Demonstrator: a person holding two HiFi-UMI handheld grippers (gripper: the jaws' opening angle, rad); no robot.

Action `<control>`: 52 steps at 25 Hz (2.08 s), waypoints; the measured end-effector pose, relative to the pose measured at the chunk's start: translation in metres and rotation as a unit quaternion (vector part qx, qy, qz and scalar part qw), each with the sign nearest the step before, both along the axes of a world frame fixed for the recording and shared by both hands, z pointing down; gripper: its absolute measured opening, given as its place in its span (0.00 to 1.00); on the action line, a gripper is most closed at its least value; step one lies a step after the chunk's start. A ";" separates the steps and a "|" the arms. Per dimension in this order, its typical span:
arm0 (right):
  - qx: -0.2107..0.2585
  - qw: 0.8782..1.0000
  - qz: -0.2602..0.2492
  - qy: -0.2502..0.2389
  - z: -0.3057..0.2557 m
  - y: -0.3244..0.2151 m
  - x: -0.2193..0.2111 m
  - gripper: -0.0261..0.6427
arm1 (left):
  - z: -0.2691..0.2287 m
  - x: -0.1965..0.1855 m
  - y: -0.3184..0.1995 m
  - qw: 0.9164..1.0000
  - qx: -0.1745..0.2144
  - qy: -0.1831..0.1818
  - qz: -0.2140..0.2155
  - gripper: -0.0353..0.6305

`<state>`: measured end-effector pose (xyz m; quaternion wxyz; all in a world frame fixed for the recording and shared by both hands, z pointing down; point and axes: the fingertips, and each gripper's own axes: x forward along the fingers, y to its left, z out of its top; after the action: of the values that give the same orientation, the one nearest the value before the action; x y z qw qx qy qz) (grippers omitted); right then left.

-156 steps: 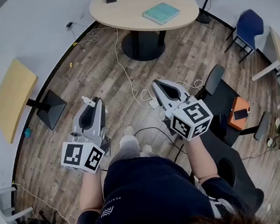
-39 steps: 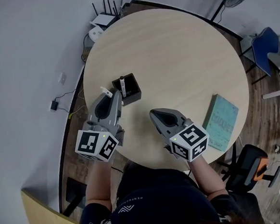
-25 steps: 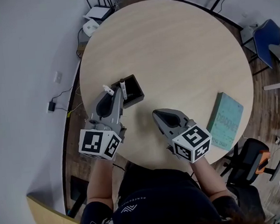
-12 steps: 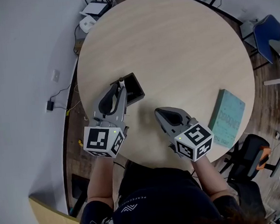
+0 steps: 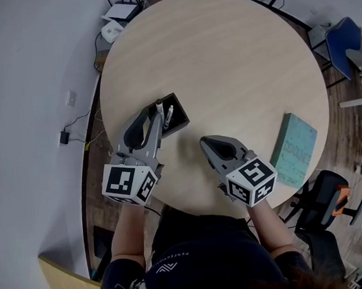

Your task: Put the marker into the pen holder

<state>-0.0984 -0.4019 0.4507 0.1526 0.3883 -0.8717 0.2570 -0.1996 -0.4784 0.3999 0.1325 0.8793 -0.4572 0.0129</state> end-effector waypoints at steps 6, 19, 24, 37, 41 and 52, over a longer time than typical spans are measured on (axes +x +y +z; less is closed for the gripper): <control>0.005 1.000 0.002 -0.004 -0.002 0.009 0.006 0.04 | -0.006 -0.001 0.010 1.000 0.005 0.010 -0.015 0.19; 0.046 0.998 -0.026 -0.018 -0.027 0.030 0.017 0.04 | -0.013 -0.004 0.064 0.998 -0.013 0.000 -0.055 0.15; 0.063 0.997 -0.040 -0.017 -0.038 0.036 0.017 0.04 | -0.014 -0.009 0.087 0.997 -0.020 -0.010 -0.073 0.15; 0.099 0.994 -0.053 -0.014 -0.057 0.045 0.018 0.04 | -0.014 -0.027 0.127 0.992 -0.043 -0.026 -0.114 0.12; 0.105 0.993 -0.051 -0.012 -0.059 0.047 0.019 0.04 | -0.012 -0.028 0.133 0.992 -0.051 -0.022 -0.116 0.12; 0.110 0.993 -0.047 -0.014 -0.059 0.053 0.024 0.04 | -0.007 -0.024 0.149 0.991 -0.065 -0.028 -0.115 0.12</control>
<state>-0.0748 -0.3486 0.3913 0.1090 0.3573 -0.9141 0.1578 -0.2238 -0.3294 0.3927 0.1768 0.8100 -0.5568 0.0518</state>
